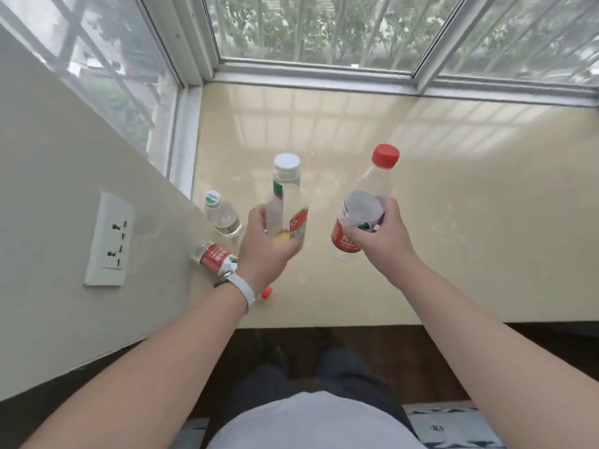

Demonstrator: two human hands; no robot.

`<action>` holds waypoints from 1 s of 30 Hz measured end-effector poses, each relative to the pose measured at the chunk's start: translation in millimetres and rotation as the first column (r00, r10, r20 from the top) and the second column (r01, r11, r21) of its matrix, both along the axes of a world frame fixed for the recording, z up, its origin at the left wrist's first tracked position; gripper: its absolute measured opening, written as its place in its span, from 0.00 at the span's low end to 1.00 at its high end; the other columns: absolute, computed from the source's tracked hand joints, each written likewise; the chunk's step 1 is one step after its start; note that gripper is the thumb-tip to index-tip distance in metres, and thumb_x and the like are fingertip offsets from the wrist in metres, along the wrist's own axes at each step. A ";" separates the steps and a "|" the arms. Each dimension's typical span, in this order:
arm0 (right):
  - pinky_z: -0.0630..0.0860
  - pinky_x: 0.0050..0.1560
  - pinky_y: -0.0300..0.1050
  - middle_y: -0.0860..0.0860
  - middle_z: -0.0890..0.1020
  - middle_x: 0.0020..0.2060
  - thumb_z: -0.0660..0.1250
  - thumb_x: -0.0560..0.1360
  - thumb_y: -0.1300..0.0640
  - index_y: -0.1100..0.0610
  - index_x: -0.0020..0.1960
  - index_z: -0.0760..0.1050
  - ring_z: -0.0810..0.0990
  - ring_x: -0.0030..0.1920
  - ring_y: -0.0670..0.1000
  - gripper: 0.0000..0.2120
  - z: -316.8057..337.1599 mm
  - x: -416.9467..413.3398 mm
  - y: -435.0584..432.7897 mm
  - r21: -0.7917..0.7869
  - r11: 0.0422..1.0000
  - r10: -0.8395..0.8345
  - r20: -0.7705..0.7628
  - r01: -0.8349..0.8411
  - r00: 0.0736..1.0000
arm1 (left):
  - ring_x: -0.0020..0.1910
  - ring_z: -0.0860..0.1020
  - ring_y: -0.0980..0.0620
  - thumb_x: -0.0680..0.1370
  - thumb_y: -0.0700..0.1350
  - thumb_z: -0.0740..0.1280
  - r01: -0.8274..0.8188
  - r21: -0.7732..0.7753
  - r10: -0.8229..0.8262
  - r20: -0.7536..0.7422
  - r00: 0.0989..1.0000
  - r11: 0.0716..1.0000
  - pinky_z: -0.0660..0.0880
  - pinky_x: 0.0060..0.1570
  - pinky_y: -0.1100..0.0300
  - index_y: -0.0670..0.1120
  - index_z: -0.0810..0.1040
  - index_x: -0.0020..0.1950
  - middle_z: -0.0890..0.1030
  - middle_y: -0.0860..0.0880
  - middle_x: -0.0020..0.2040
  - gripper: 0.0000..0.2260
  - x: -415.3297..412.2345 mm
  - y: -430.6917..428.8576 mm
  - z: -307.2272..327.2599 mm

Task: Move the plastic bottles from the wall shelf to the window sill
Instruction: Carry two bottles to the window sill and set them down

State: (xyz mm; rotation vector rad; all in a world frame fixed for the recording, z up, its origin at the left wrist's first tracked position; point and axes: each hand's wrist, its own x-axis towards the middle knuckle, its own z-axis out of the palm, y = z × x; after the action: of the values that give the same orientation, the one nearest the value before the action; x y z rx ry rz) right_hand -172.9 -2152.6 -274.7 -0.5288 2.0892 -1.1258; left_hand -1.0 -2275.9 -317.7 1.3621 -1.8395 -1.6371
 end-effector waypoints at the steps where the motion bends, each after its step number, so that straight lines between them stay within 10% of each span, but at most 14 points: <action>1: 0.74 0.50 0.38 0.39 0.76 0.51 0.75 0.72 0.56 0.48 0.62 0.66 0.76 0.45 0.31 0.24 -10.9 1.0 0.9 0.020 1.000 0.005 0.009 -0.005 1.000 | 0.50 0.75 0.73 0.72 0.47 0.77 -0.025 -0.001 0.025 0.009 1.000 1.000 0.72 0.48 0.70 0.53 0.65 0.64 0.75 0.60 0.55 0.27 0.1 2.1 -12.9; 6: 0.73 0.45 0.32 0.38 0.77 0.49 0.75 0.71 0.56 0.48 0.62 0.66 0.76 0.43 0.28 0.25 -64.4 -2.2 -7.1 0.078 0.997 0.013 0.028 -0.015 1.000 | 0.52 0.77 0.67 0.72 0.48 0.79 -0.091 -0.027 0.092 0.067 0.993 0.996 0.73 0.51 0.71 0.53 0.68 0.63 0.77 0.56 0.55 0.26 -3.5 4.3 -66.8; 12: 0.75 0.44 0.31 0.37 0.76 0.49 0.76 0.71 0.52 0.46 0.61 0.65 0.77 0.44 0.31 0.26 -126.2 -8.4 -30.5 0.080 0.996 0.036 0.020 -0.038 0.999 | 0.54 0.81 0.50 0.68 0.55 0.78 -0.158 -0.063 0.166 0.155 0.974 0.985 0.80 0.54 0.44 0.57 0.69 0.55 0.79 0.51 0.54 0.23 -11.8 -3.8 -136.0; 21: 0.78 0.53 0.50 0.40 0.77 0.52 0.77 0.70 0.46 0.48 0.61 0.63 0.79 0.53 0.47 0.28 -201.9 13.1 -25.1 0.173 0.977 0.137 -0.057 -0.126 0.989 | 0.49 0.75 0.69 0.71 0.52 0.79 -0.263 -0.127 0.284 0.189 0.940 0.956 0.70 0.51 0.74 0.43 0.68 0.65 0.75 0.58 0.52 0.31 -1.5 9.9 -188.9; 25: 0.75 0.55 0.49 0.44 0.77 0.56 0.77 0.69 0.49 0.49 0.66 0.62 0.77 0.55 0.50 0.33 -212.4 20.8 -17.3 0.213 0.965 0.169 -0.045 -0.156 0.985 | 0.58 0.78 0.52 0.67 0.55 0.80 -0.179 -0.118 0.205 0.265 0.942 0.977 0.76 0.58 0.53 0.48 0.65 0.66 0.77 0.50 0.59 0.35 8.5 16.5 -201.2; 30: 0.73 0.55 0.44 0.42 0.77 0.57 0.78 0.68 0.50 0.48 0.68 0.64 0.77 0.57 0.47 0.34 -210.3 18.3 -16.2 0.214 0.965 0.160 -0.023 -0.152 0.987 | 0.61 0.75 0.49 0.68 0.47 0.81 -0.146 -0.070 0.161 0.305 0.939 0.987 0.72 0.60 0.57 0.46 0.61 0.71 0.74 0.50 0.62 0.39 11.6 22.3 -194.3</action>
State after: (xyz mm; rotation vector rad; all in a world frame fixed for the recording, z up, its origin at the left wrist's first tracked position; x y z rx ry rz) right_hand -154.6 -2168.8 -485.0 -0.6045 2.1291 -0.7986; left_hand 10.6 -2253.6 -512.0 1.7779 -1.8648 -1.3550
